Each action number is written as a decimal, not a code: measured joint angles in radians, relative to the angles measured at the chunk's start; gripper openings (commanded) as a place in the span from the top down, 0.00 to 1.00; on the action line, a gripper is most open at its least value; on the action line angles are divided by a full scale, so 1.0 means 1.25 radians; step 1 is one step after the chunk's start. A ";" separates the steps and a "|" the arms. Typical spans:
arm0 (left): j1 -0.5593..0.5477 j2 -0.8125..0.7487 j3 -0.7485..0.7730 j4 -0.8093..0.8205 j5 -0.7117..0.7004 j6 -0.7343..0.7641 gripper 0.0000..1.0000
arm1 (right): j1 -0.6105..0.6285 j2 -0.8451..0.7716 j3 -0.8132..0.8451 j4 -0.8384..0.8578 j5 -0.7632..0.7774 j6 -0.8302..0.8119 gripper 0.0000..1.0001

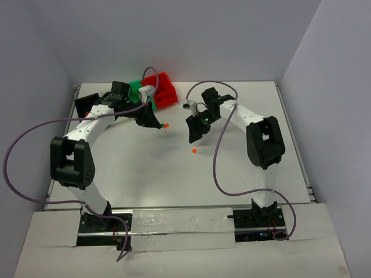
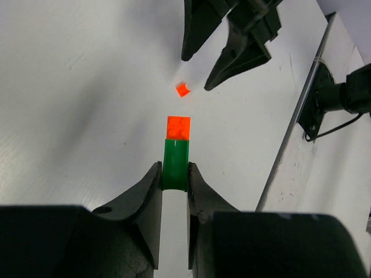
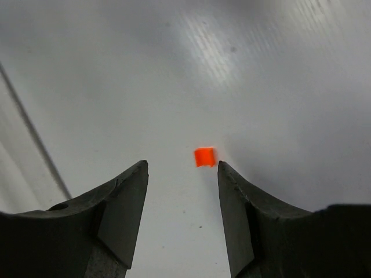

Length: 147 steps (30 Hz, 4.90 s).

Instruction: Sort the legos into containers by color

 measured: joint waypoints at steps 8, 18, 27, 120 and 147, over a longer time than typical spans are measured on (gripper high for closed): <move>-0.008 -0.031 0.000 0.020 0.089 0.150 1.00 | -0.007 -0.099 0.090 -0.069 -0.252 -0.165 0.40; -0.074 -0.058 0.002 -0.022 0.130 0.309 1.00 | 0.011 -0.103 0.156 -0.108 -0.322 -0.225 0.32; -0.094 -0.058 0.047 -0.074 0.131 0.376 1.00 | 0.025 -0.089 0.248 -0.196 -0.328 -0.303 0.34; 0.047 0.117 0.156 0.353 0.252 -0.579 0.39 | 0.073 -0.305 -0.170 0.593 -0.024 0.060 1.00; 0.020 0.120 0.018 0.786 0.402 -1.057 0.79 | 0.128 -0.345 -0.219 0.777 0.039 0.079 1.00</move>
